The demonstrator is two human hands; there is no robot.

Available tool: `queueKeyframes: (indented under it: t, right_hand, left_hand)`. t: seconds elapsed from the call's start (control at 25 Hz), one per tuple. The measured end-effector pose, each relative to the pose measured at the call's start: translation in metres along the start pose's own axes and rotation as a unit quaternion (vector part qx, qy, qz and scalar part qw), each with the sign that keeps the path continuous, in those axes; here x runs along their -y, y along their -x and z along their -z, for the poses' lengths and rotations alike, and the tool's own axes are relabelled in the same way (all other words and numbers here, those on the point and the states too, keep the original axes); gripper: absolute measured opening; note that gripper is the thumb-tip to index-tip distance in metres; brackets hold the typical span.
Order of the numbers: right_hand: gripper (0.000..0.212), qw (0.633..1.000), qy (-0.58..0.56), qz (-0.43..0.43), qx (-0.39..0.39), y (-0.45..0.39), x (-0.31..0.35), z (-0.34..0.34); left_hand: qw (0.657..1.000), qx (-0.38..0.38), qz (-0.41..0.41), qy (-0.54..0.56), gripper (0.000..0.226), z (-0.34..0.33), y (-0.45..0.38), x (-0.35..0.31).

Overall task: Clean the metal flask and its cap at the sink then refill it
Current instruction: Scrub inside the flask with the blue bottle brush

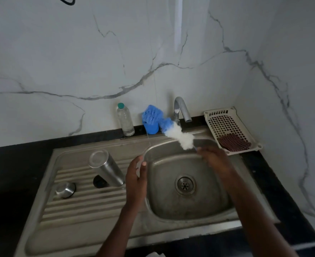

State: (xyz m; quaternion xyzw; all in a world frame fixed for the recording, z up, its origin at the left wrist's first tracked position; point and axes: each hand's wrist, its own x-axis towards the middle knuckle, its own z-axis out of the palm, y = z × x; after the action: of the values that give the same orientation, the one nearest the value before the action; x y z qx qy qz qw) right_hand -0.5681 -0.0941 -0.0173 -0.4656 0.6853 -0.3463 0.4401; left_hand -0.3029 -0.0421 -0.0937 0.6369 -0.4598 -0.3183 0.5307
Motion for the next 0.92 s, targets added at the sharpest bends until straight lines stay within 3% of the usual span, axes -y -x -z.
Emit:
queueKeyframes:
  t: [0.2, 0.32, 0.64, 0.76, 0.92]
  right_hand:
    - [0.034, 0.961, -0.231, -0.11, 0.103, 0.016, -0.075, -0.064]
    - [0.038, 0.934, -0.297, -0.145, 0.139, 0.018, -0.088, -0.092]
    - [0.033, 0.898, -0.413, -0.121, 0.092, 0.025, -0.068, -0.124]
    - [0.038, 0.899, -0.411, -0.12, 0.092, 0.024, -0.065, -0.13]
    - [0.038, 0.948, -0.282, -0.113, 0.092, 0.011, -0.069, -0.12]
  left_hand:
    - [1.0, -0.014, -0.001, 0.027, 0.027, 0.016, 0.014, 0.005]
    - [1.0, -0.01, -0.007, 0.022, 0.031, 0.028, 0.021, 0.013]
    - [0.998, -0.028, -0.009, 0.057, 0.041, 0.065, 0.046, 0.021]
    - [0.997, -0.072, -0.029, -0.023, 0.047, 0.082, 0.044, 0.034]
    - [0.984, -0.161, -0.023, -0.074, 0.041, 0.09, 0.036, 0.05]
